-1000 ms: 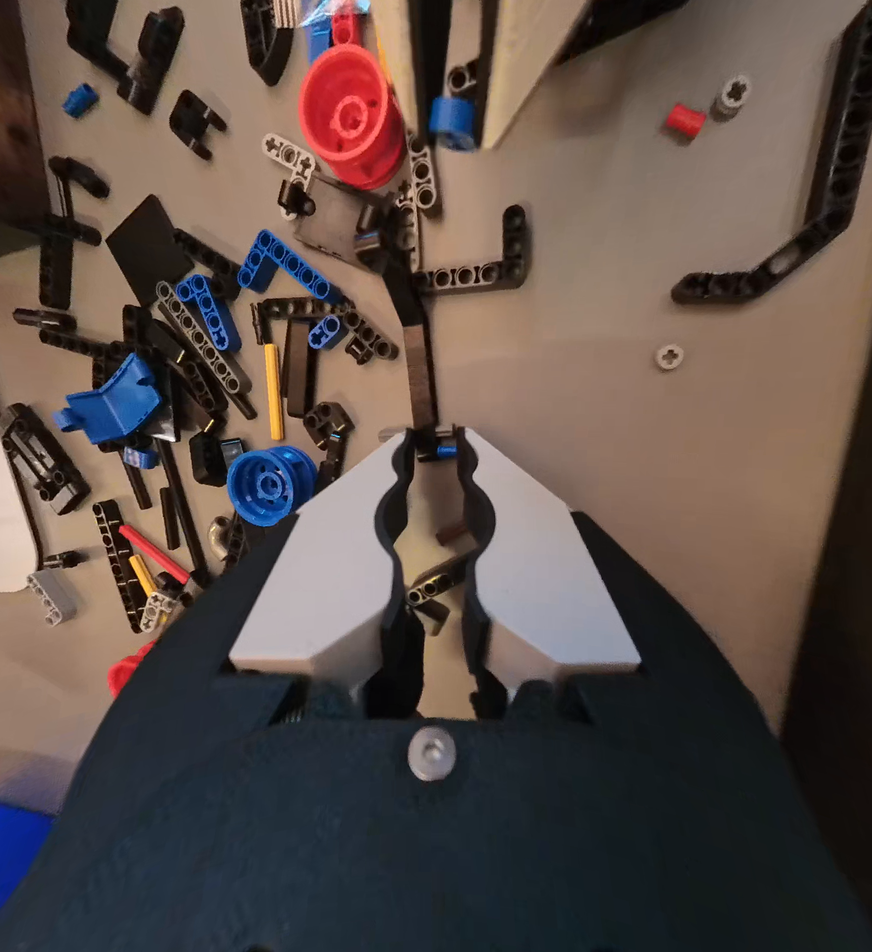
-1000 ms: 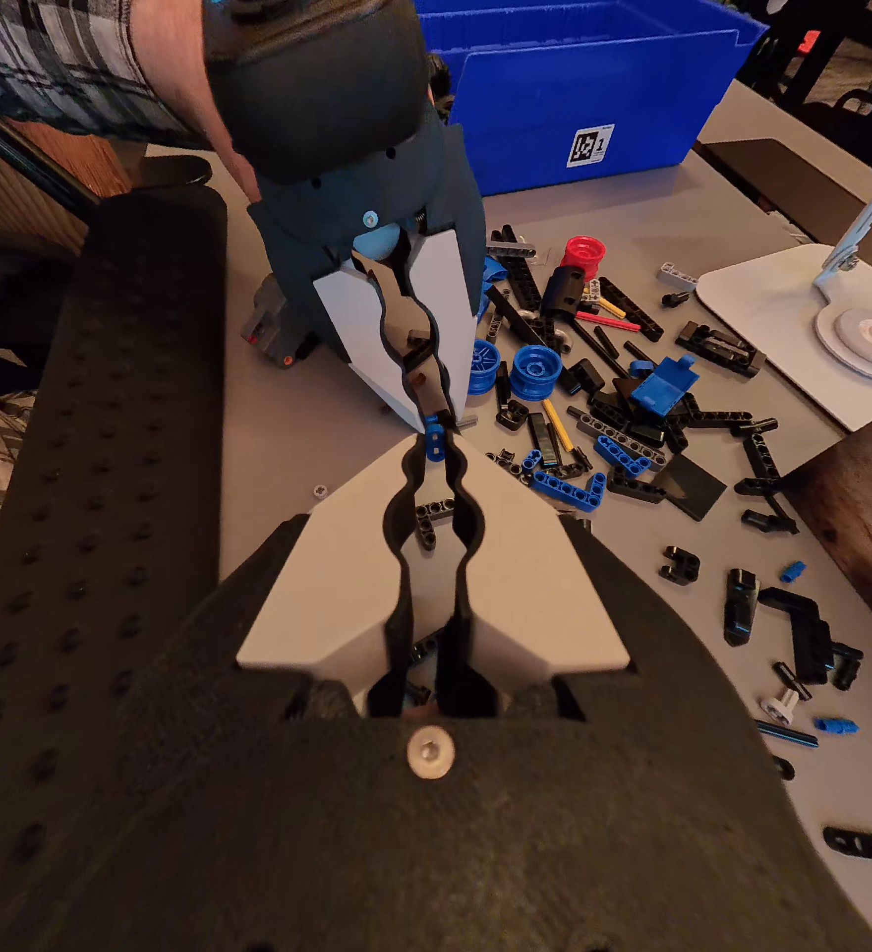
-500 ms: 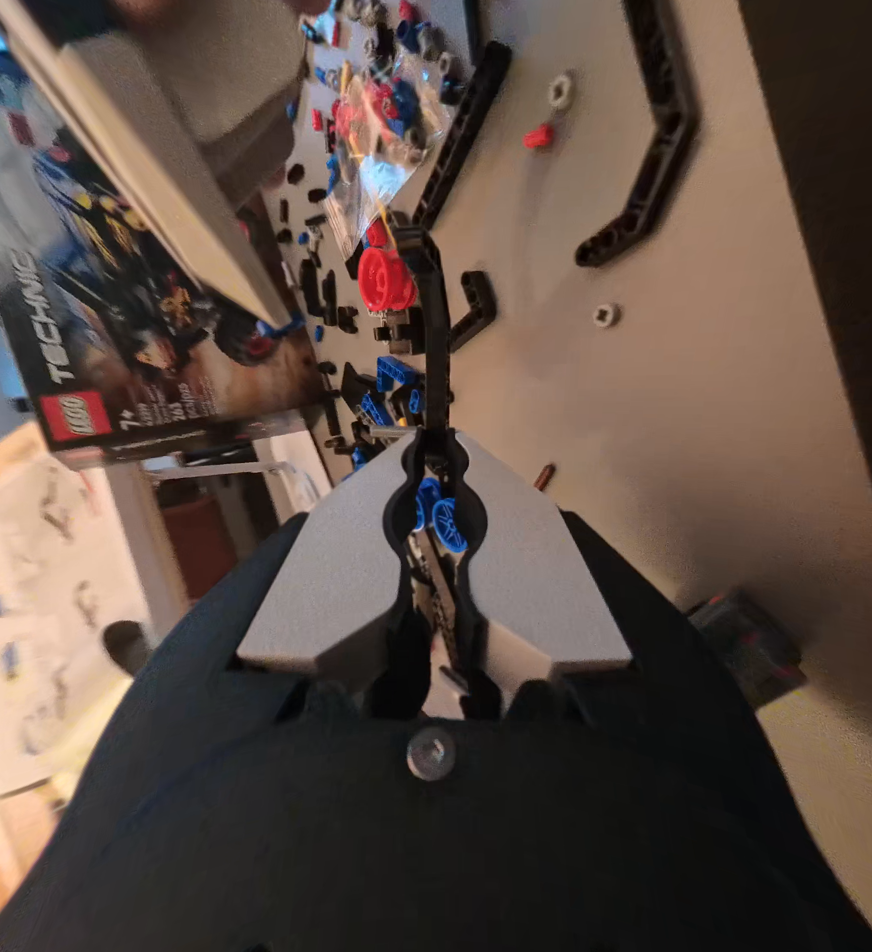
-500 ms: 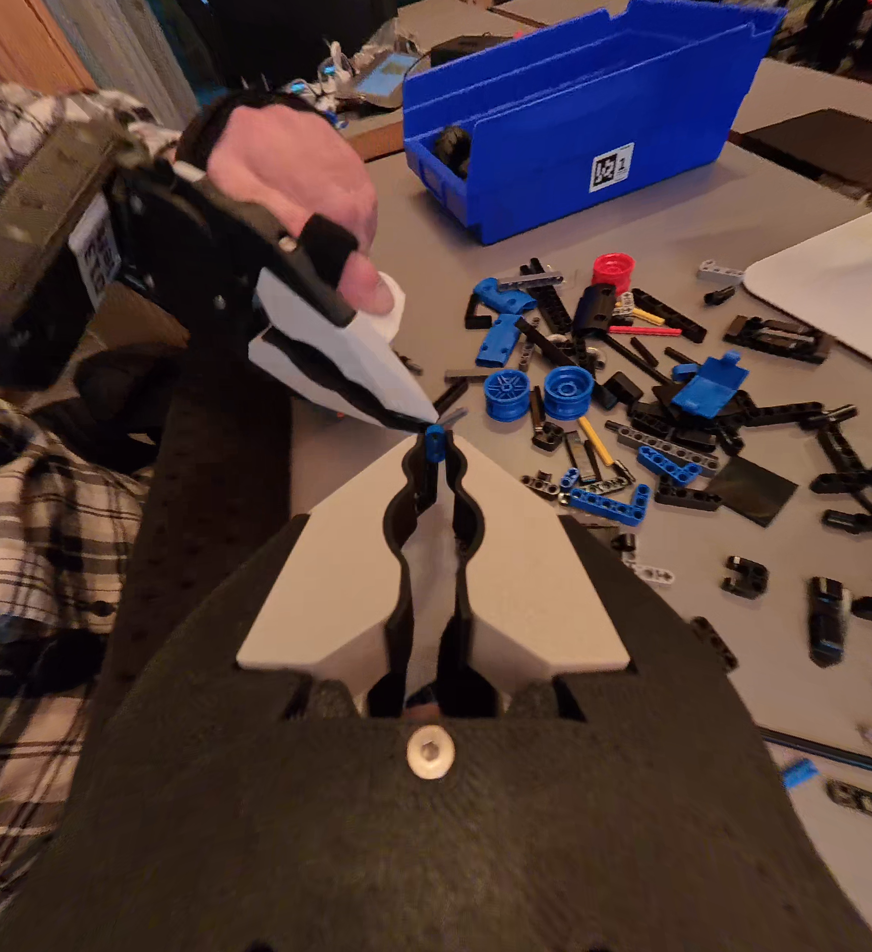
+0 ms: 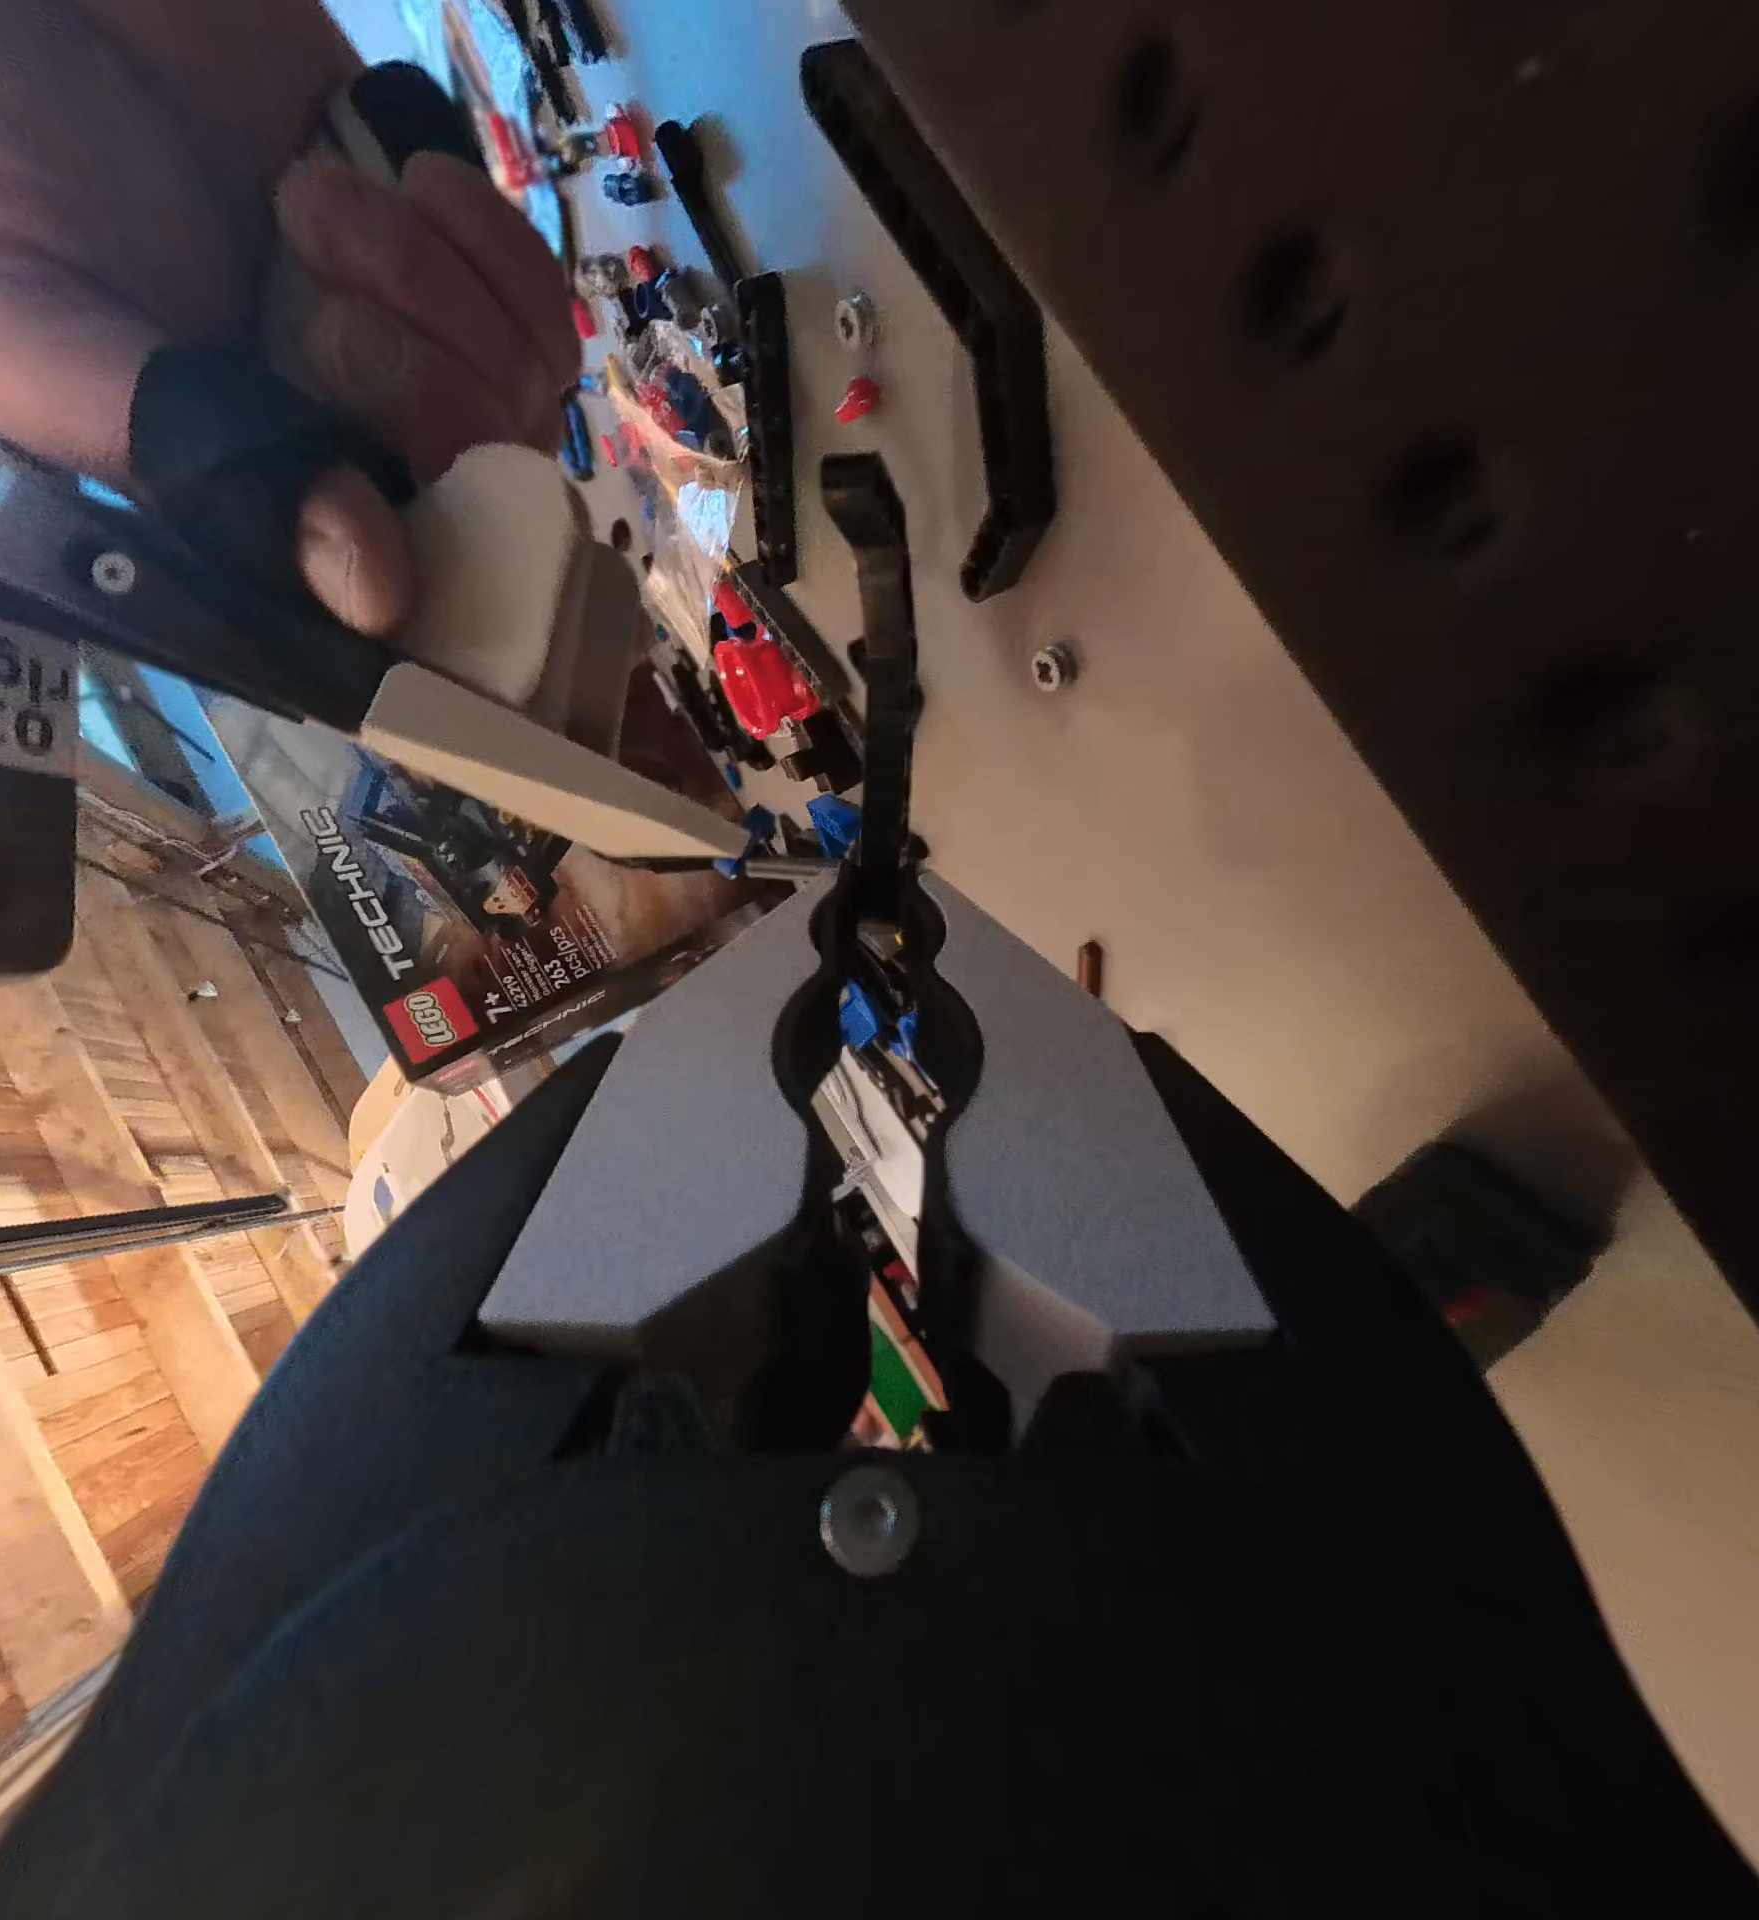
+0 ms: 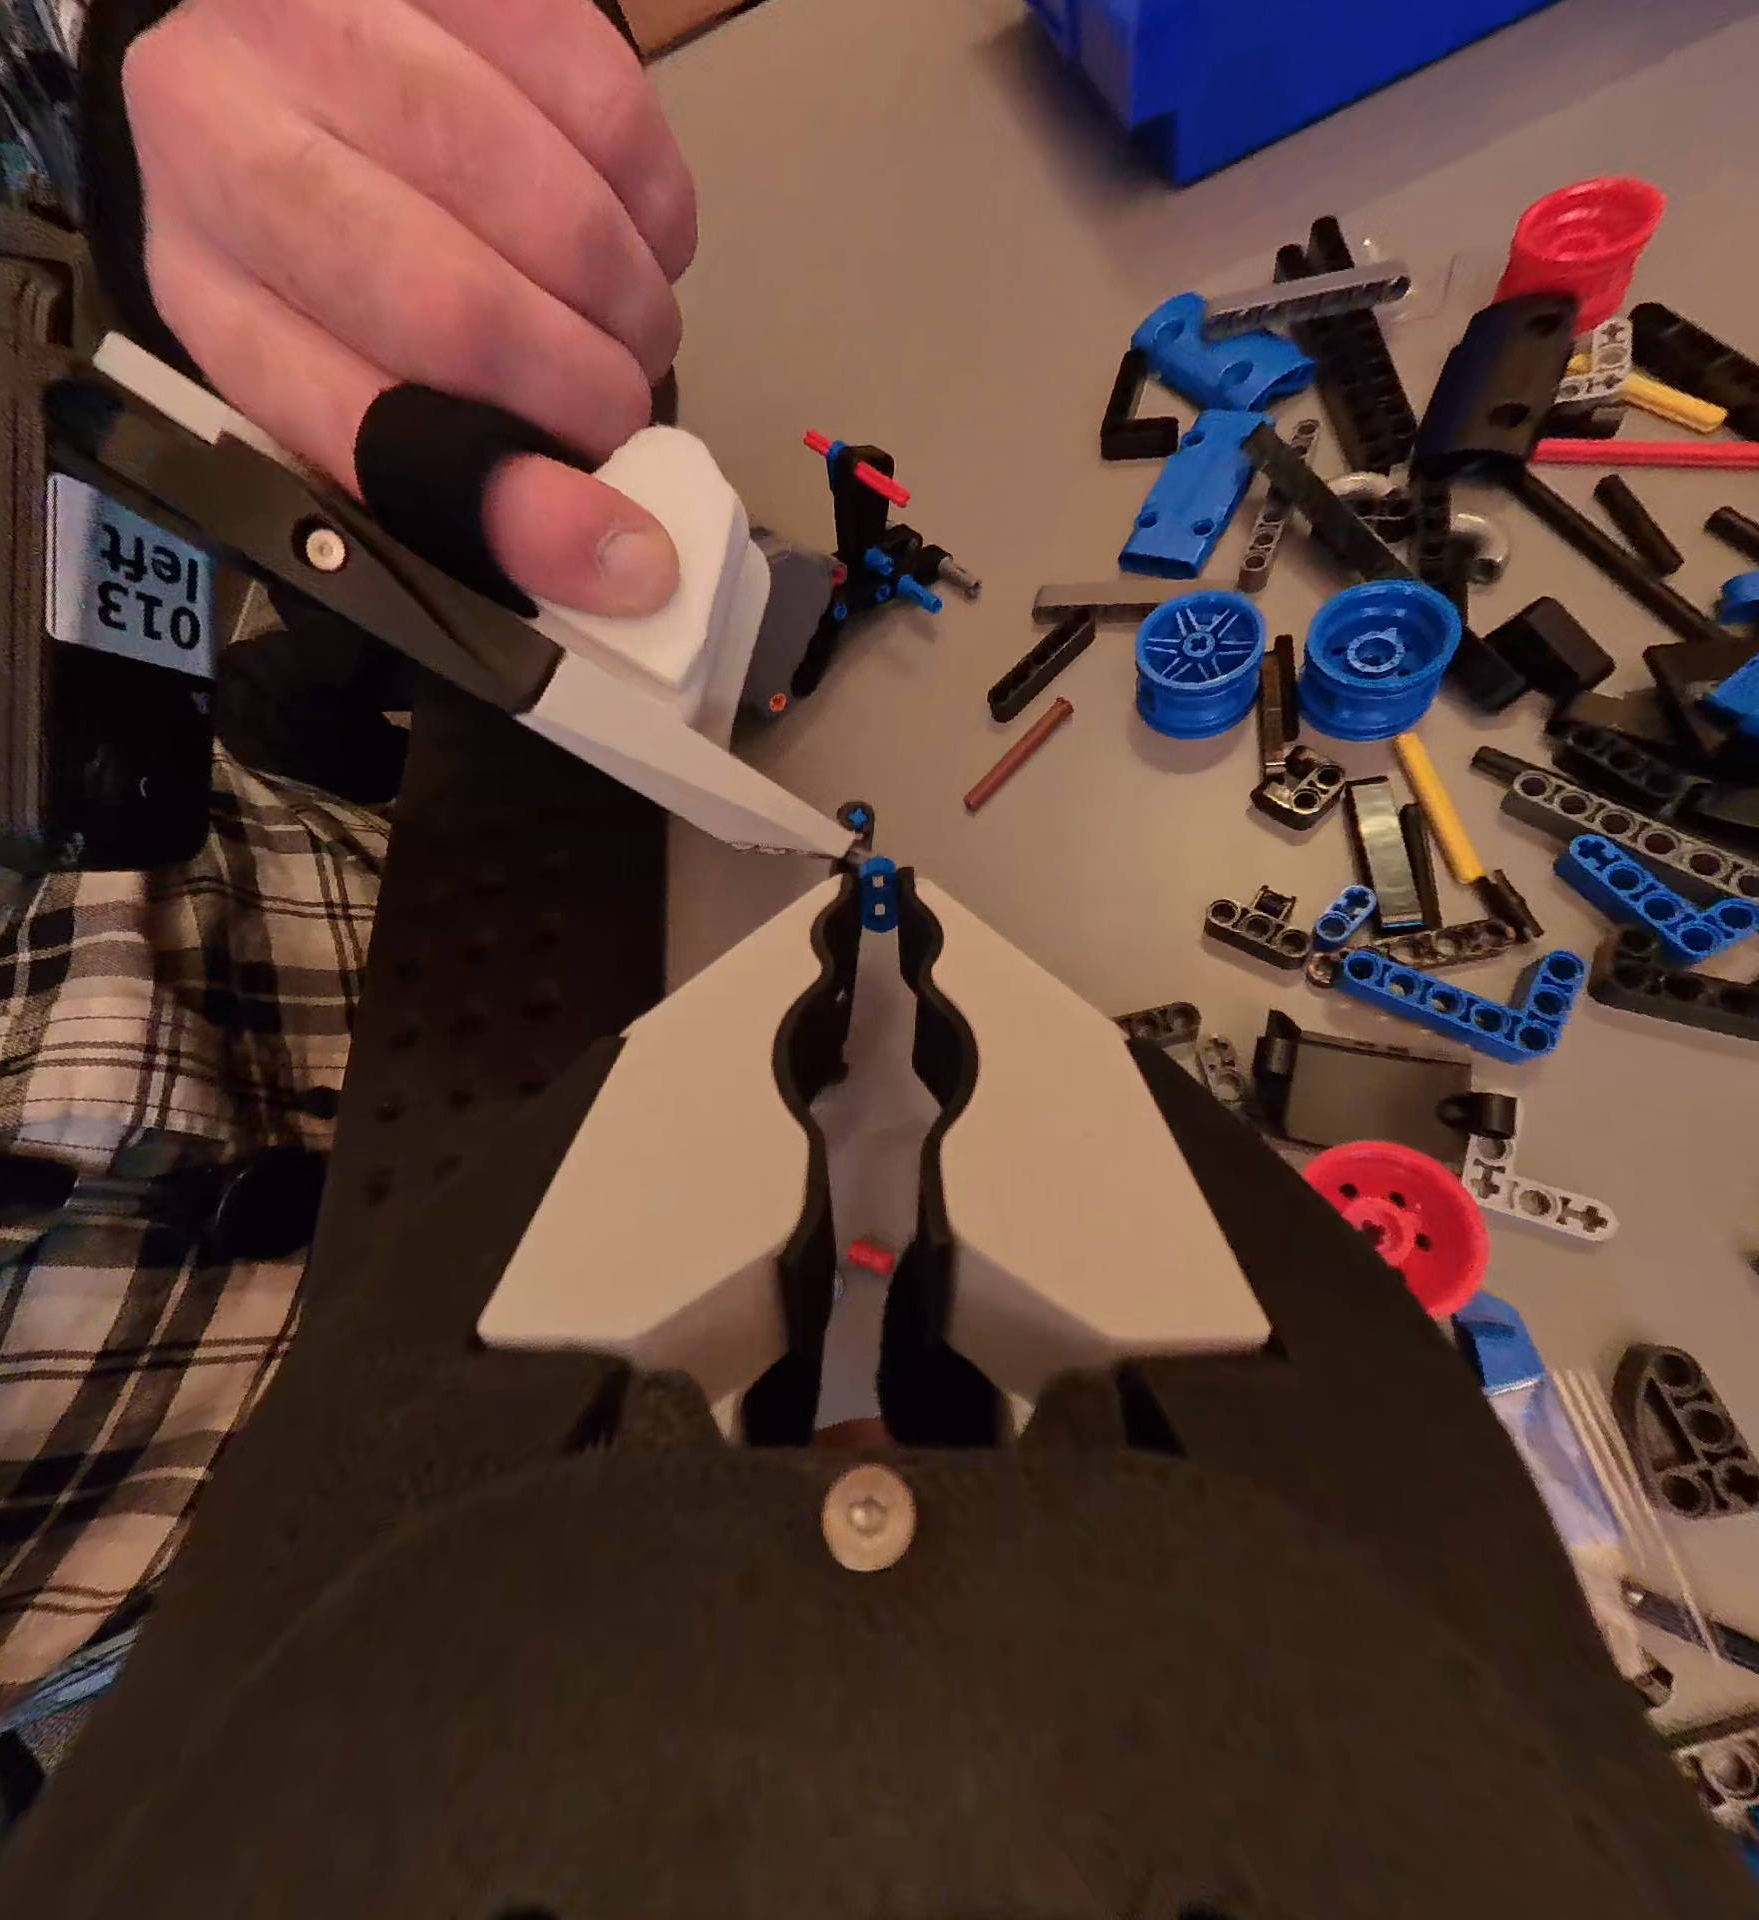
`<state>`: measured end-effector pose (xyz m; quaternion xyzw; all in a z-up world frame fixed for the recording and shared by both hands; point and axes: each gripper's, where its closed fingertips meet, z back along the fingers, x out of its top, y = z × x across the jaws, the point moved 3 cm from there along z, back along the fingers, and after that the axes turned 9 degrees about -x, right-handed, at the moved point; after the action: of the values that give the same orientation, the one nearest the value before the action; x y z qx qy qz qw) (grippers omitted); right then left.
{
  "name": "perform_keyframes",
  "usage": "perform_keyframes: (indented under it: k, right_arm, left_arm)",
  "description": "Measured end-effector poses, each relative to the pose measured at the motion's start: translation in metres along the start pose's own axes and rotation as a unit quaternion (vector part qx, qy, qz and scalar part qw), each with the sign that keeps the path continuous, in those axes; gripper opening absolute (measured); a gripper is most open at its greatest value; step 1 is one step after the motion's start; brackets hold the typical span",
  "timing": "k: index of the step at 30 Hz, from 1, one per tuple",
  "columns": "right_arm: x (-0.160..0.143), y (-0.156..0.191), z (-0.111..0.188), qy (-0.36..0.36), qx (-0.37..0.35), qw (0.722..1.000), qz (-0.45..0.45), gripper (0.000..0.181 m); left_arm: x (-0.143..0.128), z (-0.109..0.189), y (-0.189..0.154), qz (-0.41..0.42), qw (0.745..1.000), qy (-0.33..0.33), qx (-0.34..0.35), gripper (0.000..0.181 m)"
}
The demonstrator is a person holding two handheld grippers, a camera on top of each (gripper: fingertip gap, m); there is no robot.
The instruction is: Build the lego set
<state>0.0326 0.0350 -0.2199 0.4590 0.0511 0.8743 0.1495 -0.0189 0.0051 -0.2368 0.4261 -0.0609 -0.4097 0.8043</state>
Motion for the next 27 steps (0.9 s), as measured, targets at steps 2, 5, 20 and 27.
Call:
perform_keyframes:
  k: [2,5,20,27]
  right_arm:
    - [-0.001,0.001,-0.002,0.019,0.008,1.0,0.001,0.004]
    - [-0.004,0.001,-0.005,0.049,0.023,0.999,0.001,0.004]
    - [-0.01,-0.001,-0.013,0.181,0.053,0.981,0.039,0.005]
    - [-0.014,-0.003,-0.019,0.256,0.073,0.963,0.044,0.004]
  left_arm:
    - [0.002,-0.001,-0.002,-0.014,1.0,0.002,0.0,0.005]
    - [0.003,-0.003,-0.006,-0.025,1.0,0.003,-0.006,0.005]
    - [0.006,-0.008,-0.014,-0.053,0.998,0.003,-0.02,0.005]
    - [0.009,-0.012,-0.019,-0.061,0.997,0.003,-0.037,0.004]
